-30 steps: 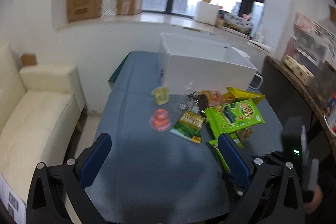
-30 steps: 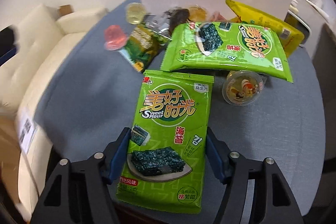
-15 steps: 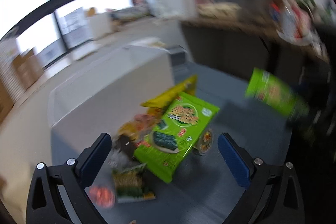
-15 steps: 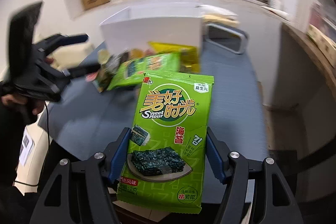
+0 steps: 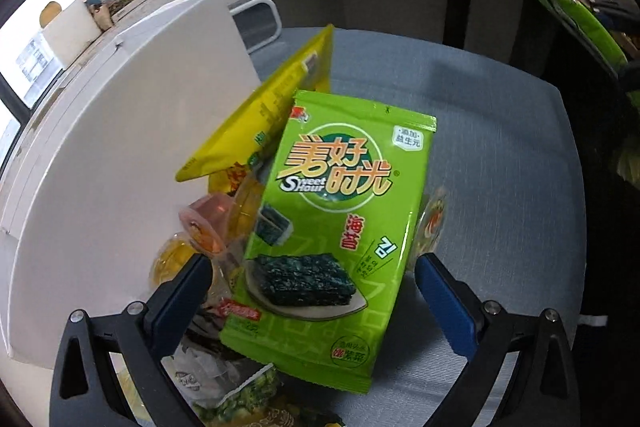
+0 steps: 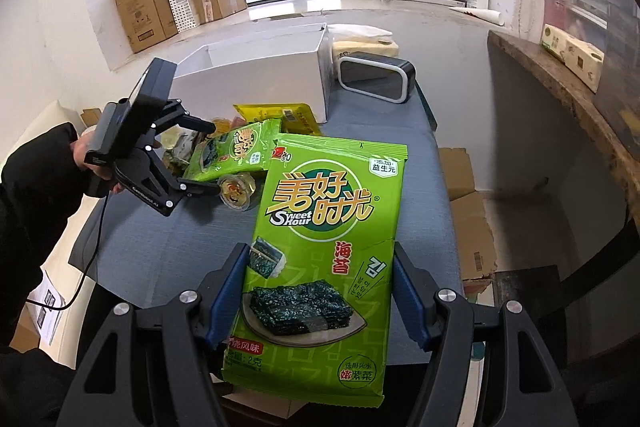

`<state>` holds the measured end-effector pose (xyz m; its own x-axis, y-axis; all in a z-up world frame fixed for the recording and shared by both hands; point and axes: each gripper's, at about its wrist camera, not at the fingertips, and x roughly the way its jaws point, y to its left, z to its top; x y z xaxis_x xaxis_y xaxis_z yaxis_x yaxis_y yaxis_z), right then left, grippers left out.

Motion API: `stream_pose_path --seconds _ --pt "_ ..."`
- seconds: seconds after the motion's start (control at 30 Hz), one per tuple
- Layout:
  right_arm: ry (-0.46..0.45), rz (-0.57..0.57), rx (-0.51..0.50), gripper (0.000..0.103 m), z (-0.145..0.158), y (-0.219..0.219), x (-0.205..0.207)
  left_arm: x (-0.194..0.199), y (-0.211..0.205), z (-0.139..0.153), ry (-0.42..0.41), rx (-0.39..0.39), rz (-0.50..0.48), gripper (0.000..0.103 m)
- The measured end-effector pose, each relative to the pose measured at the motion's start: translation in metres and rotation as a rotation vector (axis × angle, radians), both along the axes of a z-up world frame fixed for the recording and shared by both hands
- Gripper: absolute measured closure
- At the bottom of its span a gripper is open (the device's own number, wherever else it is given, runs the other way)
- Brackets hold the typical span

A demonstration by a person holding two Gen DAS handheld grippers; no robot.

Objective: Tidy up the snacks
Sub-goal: 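Carry both seaweed packs over the white box and open both tools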

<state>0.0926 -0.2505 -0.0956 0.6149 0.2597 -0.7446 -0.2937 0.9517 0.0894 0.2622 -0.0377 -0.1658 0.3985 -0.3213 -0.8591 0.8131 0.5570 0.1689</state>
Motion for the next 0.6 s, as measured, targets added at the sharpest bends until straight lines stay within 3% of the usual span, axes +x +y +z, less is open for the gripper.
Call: stream_pose_path --seconds 0.07,0.13,0.4,0.6 --pt "0.002 0.001 0.001 0.031 0.000 0.003 0.003 0.000 -0.001 0.001 -0.006 -0.003 0.013 0.008" --pt "0.003 0.004 0.000 0.031 -0.002 0.009 0.007 -0.004 0.000 0.006 -0.014 -0.035 0.032 0.027" --pt "0.000 0.044 0.004 0.031 -0.004 0.023 0.011 -0.027 0.012 0.030 -0.089 -0.099 0.146 0.027" --pt "-0.022 0.057 0.023 0.031 0.001 0.032 0.026 -0.044 0.046 0.078 -0.183 -0.285 0.497 0.027"
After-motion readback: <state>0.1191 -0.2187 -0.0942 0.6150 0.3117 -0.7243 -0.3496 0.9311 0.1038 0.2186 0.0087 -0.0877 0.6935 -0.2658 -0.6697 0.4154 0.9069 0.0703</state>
